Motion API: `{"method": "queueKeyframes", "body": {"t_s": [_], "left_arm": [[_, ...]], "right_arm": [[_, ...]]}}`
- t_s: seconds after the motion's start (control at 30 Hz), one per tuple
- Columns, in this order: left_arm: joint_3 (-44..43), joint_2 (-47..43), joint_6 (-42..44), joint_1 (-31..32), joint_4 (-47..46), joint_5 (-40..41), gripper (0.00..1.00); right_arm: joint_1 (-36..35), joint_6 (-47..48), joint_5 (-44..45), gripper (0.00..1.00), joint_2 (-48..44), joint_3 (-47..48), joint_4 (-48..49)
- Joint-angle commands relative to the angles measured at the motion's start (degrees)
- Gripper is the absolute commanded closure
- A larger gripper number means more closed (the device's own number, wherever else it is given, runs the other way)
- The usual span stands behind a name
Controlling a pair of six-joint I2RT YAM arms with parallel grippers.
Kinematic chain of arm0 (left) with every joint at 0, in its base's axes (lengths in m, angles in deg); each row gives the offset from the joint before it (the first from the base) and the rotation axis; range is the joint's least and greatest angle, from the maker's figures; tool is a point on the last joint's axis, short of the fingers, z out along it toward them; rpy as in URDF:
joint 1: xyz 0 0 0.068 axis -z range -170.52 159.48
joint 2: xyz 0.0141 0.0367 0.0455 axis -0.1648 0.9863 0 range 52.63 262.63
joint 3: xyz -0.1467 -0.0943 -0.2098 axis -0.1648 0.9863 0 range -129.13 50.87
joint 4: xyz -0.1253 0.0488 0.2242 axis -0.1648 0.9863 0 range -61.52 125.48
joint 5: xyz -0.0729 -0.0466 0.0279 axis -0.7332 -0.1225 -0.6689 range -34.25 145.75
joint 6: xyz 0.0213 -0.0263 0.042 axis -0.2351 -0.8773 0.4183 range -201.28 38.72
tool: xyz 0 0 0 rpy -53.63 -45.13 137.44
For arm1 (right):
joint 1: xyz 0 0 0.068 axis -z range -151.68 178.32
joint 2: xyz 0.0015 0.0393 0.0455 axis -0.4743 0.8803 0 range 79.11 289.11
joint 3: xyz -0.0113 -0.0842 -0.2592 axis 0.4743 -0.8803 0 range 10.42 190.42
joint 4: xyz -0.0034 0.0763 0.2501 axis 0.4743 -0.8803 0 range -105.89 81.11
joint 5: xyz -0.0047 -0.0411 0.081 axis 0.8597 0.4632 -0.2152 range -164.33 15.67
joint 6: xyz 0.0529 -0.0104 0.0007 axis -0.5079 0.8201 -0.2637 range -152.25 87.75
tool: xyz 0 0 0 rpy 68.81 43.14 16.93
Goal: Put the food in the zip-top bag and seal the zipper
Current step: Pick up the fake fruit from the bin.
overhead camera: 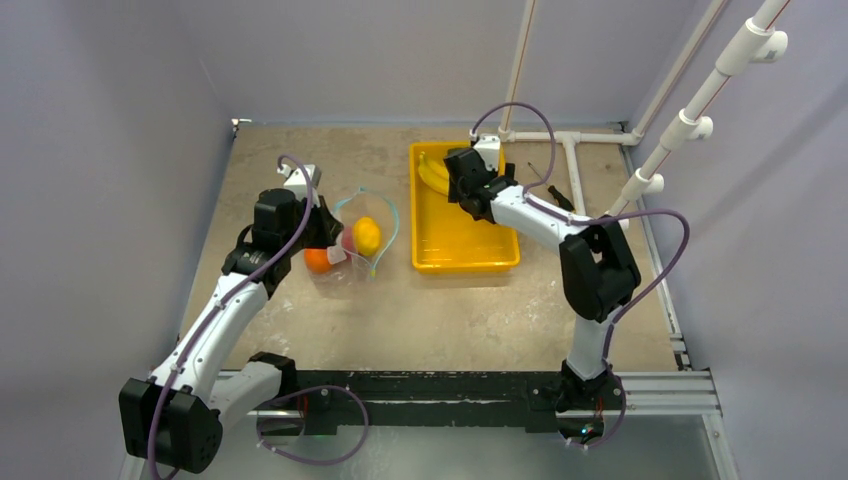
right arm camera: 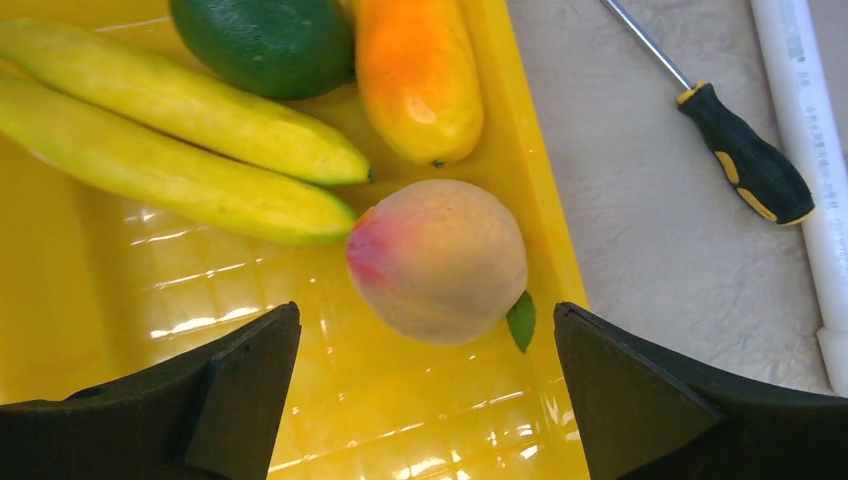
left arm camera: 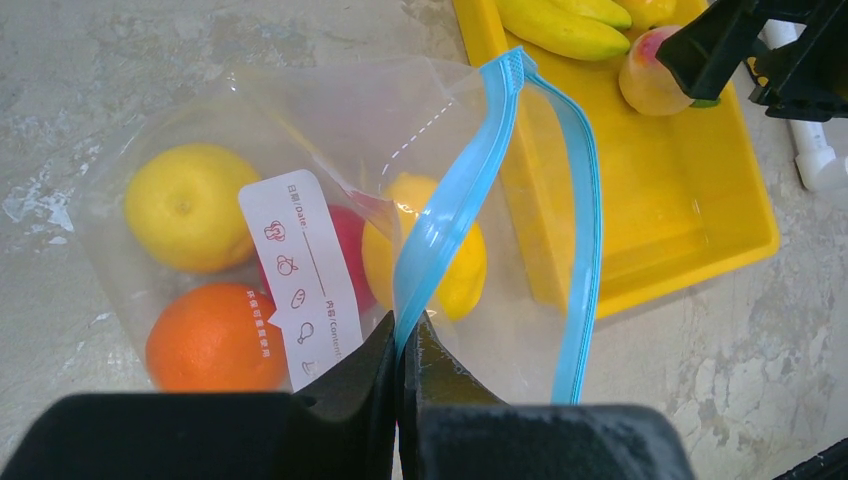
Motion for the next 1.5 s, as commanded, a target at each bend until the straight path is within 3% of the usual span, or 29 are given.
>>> {"method": "queueKeyframes", "body": {"t_s": [0.0,0.97,1.1,1.37,1.47], "left_arm": [[-0.43,0.31,0.93,0.26,-1.45,-1.34,1.00],[-0.43,0.23,0.91,0.26,-1.24,-1.27,1.00],[-0.42,0.30,0.92,0.26,-1.26,-1.27,1.00],[-0.48,0.34,0.92,0.26,-1.28,-1.44,1.00],[-0.48,0.23,0.88,0.26,-1.28,-1.44,1.00]], "right_arm": [[0.65,-0.94,5.79,0.01,1.10,0.70,0.71],[3.04,2.39,-0.24,0.02,8.89,0.39,7.54],[3.06,2.44,-0.66,0.10,8.08,-0.90,8.06],[3.06,1.85,-1.82,0.40,3.98,-1.79,8.35],[3.01,1.52,-2.81,0.45,1.75,-2.10,8.73]]}}
